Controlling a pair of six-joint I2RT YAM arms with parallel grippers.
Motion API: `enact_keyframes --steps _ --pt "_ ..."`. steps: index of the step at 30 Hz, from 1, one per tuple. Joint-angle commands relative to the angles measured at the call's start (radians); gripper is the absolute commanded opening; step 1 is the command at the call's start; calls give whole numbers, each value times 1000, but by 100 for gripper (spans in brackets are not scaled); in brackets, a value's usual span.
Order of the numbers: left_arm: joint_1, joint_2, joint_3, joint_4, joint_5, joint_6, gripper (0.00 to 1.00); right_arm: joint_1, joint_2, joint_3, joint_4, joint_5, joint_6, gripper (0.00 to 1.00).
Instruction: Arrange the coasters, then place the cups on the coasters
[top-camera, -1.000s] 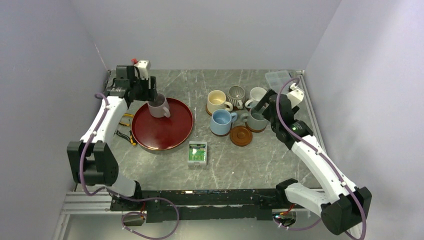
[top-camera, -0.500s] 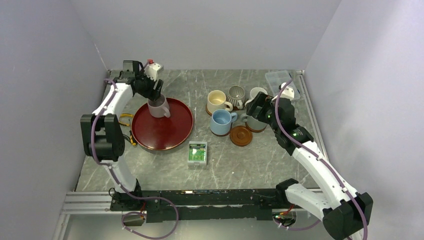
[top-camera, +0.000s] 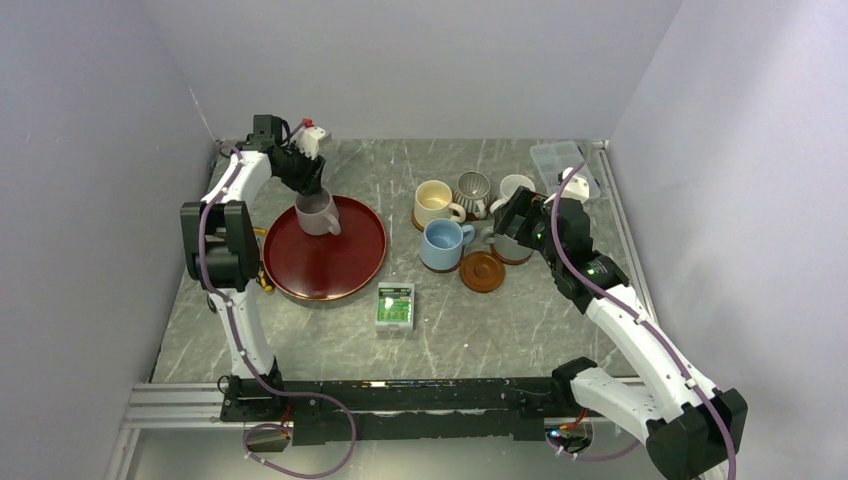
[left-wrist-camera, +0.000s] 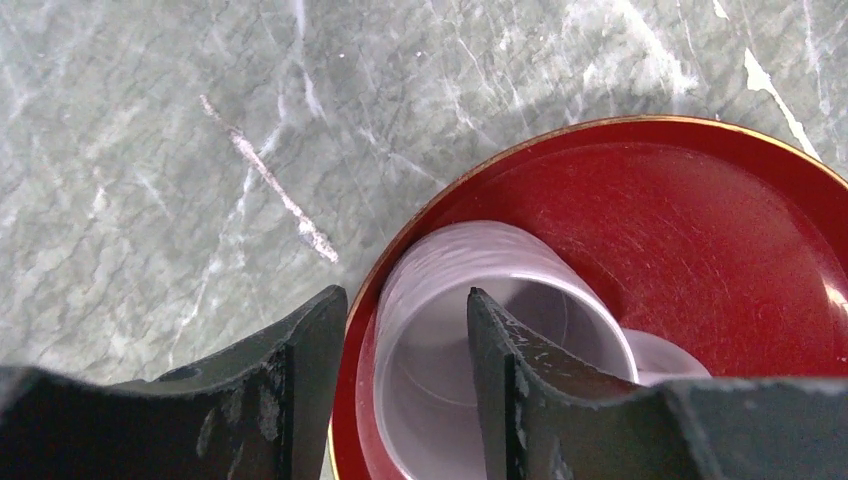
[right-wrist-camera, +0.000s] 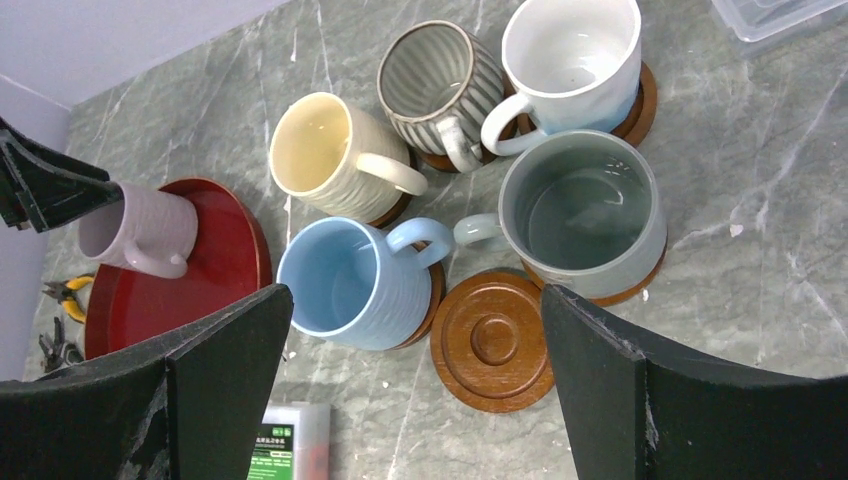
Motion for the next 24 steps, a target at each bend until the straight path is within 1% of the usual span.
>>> enact_keyframes --steps 1,5,6,7,8,9,10,14,16,19,21,24 --pt "-8 44 66 -44 74 14 51 2 1 -2 2 -2 -20 100" --pt "-20 56 72 -51 74 4 37 2 8 -4 -14 8 -19 100" --pt "-20 57 71 -47 60 -5 31 2 8 -7 -15 10 -19 100" --pt "-20 58 73 -50 46 -11 23 1 8 -8 -19 13 -15 100" --pt "-20 59 76 -61 36 -16 19 1 9 -8 -23 17 -12 100" --pt "-20 56 76 -72 24 -19 10 2 8 -9 -23 19 -10 100" --pt "-20 49 65 -69 12 -27 4 1 8 -10 -24 19 -10 100" --pt "-20 -43 -59 20 -25 -69 3 0 0 -13 -29 17 -10 100" --pt "-43 -105 -129 65 -67 -118 3 0 -9 -17 -33 20 -7 100" --pt "-54 -204 -210 102 -144 -226 3 0 -25 -35 -23 16 -1 100" --pt "-59 -262 -251 125 -191 -333 3 0 -31 -44 -17 8 4 100" --pt "-61 -323 -307 116 -227 -463 3 0 -29 -50 -22 1 9 100"
